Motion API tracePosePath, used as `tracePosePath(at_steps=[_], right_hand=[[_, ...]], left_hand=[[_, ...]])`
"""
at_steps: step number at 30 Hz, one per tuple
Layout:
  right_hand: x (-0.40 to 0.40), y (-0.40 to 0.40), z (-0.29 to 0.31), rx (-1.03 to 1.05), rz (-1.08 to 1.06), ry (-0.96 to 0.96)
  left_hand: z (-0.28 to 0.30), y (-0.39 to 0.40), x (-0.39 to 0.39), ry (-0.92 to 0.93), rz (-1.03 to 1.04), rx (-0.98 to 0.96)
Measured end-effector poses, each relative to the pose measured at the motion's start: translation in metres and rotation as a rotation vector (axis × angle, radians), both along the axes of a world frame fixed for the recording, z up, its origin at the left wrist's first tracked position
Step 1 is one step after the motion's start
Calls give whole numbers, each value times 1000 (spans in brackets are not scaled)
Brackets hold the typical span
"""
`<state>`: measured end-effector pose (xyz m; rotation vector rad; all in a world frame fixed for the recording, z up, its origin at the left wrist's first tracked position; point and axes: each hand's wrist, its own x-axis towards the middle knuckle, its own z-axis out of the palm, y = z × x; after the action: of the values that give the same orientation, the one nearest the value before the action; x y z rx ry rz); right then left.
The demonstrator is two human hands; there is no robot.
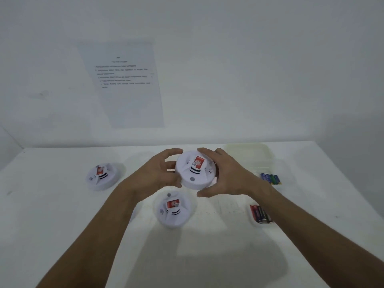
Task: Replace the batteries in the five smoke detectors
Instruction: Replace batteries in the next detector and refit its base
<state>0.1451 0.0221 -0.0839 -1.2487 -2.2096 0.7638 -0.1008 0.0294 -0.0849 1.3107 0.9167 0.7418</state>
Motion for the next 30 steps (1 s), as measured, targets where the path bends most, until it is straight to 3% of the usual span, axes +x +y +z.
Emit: tracePosePath(at_steps=[2, 5, 8, 13, 18, 22, 26, 30], right_hand=[[15, -10, 5, -22, 6, 52], [33, -22, 10, -84, 12, 154], [44, -35, 7, -119, 21, 182], [61, -47, 9, -113, 137, 193], [66, -52, 12, -75, 209, 181], [72, -55, -2, -64, 163, 196], [75, -57, -13, -58, 4, 241], [75, -57, -14, -47, -30, 238]], left_hand=[[-1, -5, 13, -148, -7, -75], [0, -15, 33, -213, -70, -108], [3, -23, 51, -154, -146, -65], [9, -25, 62, -112, -109, -160], [17, -27, 73, -44, -119, -138], [16, -36, 83, 22, -59, -45], [6, -54, 92, 88, 135, 168], [-5, -66, 94, 216, 90, 324]])
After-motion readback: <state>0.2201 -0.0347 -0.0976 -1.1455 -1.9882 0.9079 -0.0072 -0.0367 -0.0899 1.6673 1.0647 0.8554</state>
